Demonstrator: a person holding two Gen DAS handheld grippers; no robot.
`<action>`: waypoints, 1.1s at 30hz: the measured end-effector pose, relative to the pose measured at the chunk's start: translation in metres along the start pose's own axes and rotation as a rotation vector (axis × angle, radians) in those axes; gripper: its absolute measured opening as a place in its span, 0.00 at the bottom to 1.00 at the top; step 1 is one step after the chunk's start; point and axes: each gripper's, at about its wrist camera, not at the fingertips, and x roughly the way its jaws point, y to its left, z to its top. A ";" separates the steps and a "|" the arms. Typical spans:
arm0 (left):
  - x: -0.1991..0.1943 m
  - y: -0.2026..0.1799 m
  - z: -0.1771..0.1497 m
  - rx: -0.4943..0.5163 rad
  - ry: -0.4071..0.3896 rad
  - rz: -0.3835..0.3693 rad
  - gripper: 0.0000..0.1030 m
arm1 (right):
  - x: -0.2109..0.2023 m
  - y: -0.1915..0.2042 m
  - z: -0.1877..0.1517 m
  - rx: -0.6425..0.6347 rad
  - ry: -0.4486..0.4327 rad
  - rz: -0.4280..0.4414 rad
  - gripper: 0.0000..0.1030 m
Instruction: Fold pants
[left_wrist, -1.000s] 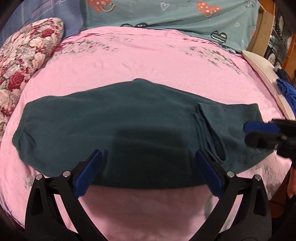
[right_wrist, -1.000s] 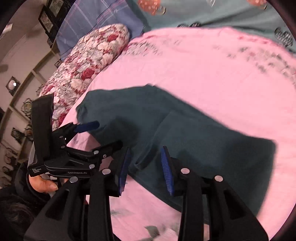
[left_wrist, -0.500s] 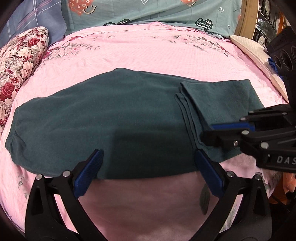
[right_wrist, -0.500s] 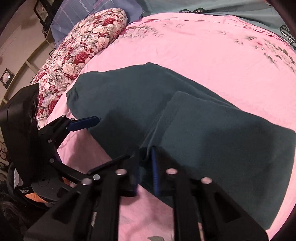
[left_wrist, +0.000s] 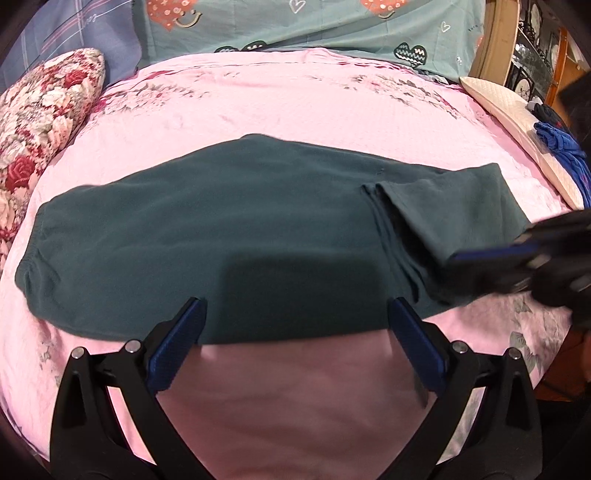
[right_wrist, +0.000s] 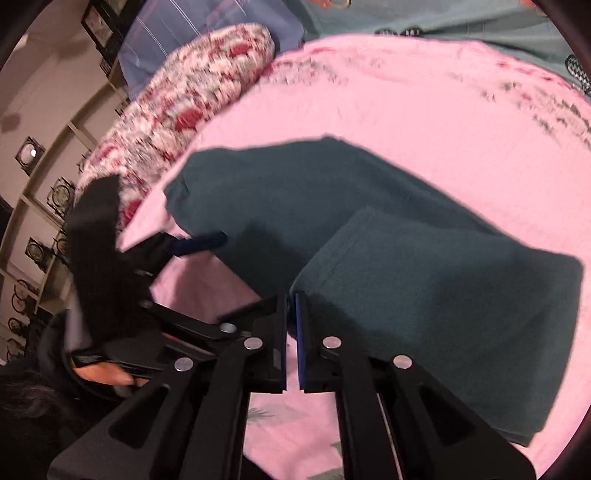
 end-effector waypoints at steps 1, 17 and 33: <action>-0.001 0.002 -0.001 -0.002 0.000 0.003 0.98 | 0.008 -0.002 -0.002 0.000 0.018 -0.014 0.04; -0.003 0.018 -0.006 -0.024 -0.001 0.035 0.98 | 0.020 0.019 0.000 -0.179 0.010 -0.280 0.36; -0.011 0.028 -0.009 -0.045 -0.022 -0.005 0.98 | -0.050 -0.035 0.013 0.176 -0.257 0.061 0.08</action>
